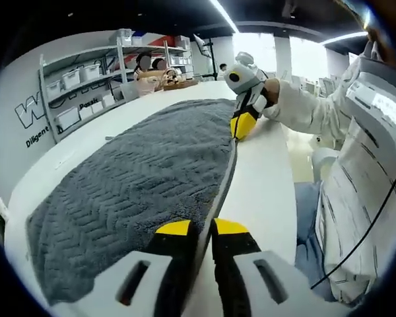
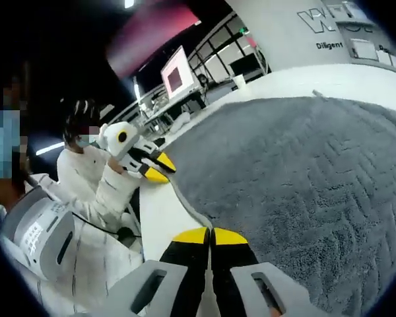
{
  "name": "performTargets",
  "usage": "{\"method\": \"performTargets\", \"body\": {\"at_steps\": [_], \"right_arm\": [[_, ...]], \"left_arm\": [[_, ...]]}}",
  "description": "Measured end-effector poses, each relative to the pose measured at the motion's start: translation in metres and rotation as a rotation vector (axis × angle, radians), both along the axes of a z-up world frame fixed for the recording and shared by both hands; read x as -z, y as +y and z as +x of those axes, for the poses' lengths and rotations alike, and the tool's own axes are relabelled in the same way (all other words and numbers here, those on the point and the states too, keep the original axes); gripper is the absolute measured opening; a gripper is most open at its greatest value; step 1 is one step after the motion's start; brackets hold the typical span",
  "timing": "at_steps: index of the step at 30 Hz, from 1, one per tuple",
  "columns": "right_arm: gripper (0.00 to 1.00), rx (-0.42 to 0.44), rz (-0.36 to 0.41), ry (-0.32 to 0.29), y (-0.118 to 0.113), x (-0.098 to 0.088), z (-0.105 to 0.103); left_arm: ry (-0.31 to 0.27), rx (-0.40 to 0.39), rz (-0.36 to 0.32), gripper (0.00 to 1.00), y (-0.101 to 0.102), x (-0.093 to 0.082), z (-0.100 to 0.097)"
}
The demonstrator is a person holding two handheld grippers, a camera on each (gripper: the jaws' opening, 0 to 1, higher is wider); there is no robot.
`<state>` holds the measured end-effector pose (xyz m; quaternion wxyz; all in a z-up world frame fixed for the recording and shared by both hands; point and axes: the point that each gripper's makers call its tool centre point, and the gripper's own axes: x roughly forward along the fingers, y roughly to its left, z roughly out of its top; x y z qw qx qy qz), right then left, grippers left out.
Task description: Open the folded towel by lifting each exposed corner and separating the folded layers until the towel lies flat within the target outline without major curled edges
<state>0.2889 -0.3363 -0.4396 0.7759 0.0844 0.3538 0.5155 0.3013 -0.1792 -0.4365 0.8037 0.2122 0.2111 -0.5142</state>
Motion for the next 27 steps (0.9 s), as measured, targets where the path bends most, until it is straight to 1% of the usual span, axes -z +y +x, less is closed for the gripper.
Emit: {"method": "performTargets", "body": {"at_steps": [4,6,10,15,20,27], "right_arm": [[0.0,0.015,0.023,0.037,-0.0003,0.0002,0.0006],[0.0,0.014,0.025,0.038,0.0003,-0.0001,0.0],[0.0,0.01,0.013,0.024,0.0007,-0.0004,-0.0004],[0.0,0.009,0.007,0.016,0.0006,-0.0001,-0.0004],[0.0,-0.01,-0.017,-0.011,0.0012,-0.0002,-0.0018],[0.0,-0.029,-0.017,-0.001,0.0004,0.0,-0.0046]], "left_arm": [[-0.002,0.005,0.016,0.06,-0.002,0.0003,-0.0014],[0.005,-0.001,0.024,0.05,-0.0027,0.0006,0.0],[0.033,-0.018,0.015,0.04,-0.0022,0.0011,0.0019],[0.039,-0.016,0.011,0.03,-0.002,0.0015,0.0022],[0.064,0.0,0.036,0.03,-0.0022,0.0018,-0.0003],[0.078,0.014,0.04,0.03,-0.0014,0.0023,-0.0028]]}}
